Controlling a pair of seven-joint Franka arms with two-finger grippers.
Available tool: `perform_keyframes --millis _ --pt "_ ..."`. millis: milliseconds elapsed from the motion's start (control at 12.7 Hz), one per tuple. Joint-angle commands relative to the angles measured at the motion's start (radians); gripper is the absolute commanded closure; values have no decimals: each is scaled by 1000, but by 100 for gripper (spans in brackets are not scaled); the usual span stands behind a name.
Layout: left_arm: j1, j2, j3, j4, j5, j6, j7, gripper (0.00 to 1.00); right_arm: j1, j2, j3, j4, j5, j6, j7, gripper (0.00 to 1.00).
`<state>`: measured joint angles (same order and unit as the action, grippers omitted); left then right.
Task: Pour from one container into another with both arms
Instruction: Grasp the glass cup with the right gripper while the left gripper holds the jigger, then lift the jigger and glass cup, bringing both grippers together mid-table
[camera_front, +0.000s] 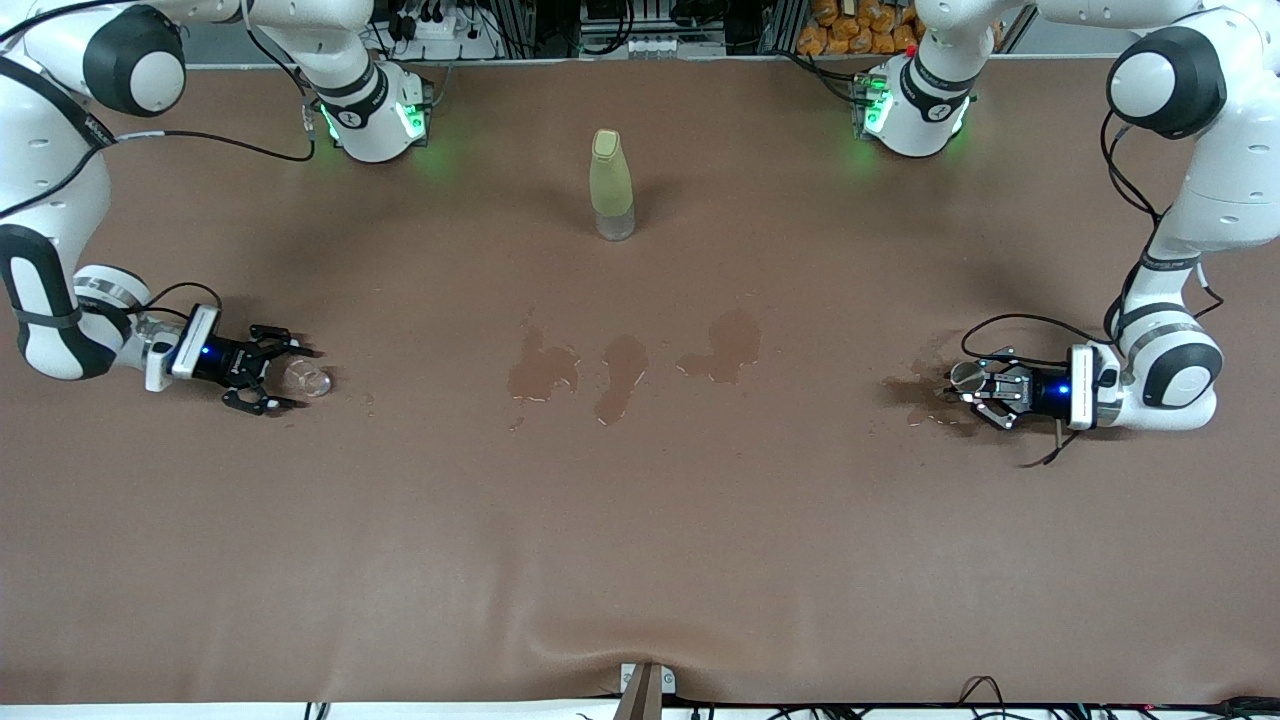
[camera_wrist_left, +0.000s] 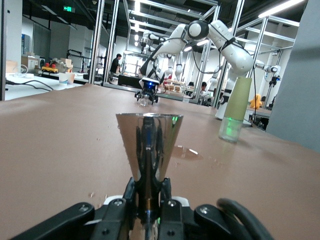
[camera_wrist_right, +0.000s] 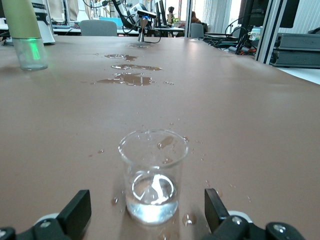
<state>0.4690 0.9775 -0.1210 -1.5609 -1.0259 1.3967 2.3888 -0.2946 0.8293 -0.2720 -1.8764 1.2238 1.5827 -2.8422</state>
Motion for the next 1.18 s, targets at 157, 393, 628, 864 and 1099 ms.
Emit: perform_keyframes --millis 157,393,628,864,1099 --pt "-76 -19 -2 -5 -92 51 -31 100 -14 34 31 -9 65 -15 -335 0" --pt "-90 -28 -3 -11 -118 128 -34 100 -5 44 33 -9 79 -9 -344 0" --pt "-121 -48 -3 -10 -151 149 -52 100 -2 44 50 -9 89 -4 -347 0" --pt "-179 -49 -3 -13 -212 162 -53 100 0 47 57 -9 100 -3 -347 0" --pt "-213 -45 -9 -7 -226 165 -51 100 0 47 57 -9 102 -3 -344 22"
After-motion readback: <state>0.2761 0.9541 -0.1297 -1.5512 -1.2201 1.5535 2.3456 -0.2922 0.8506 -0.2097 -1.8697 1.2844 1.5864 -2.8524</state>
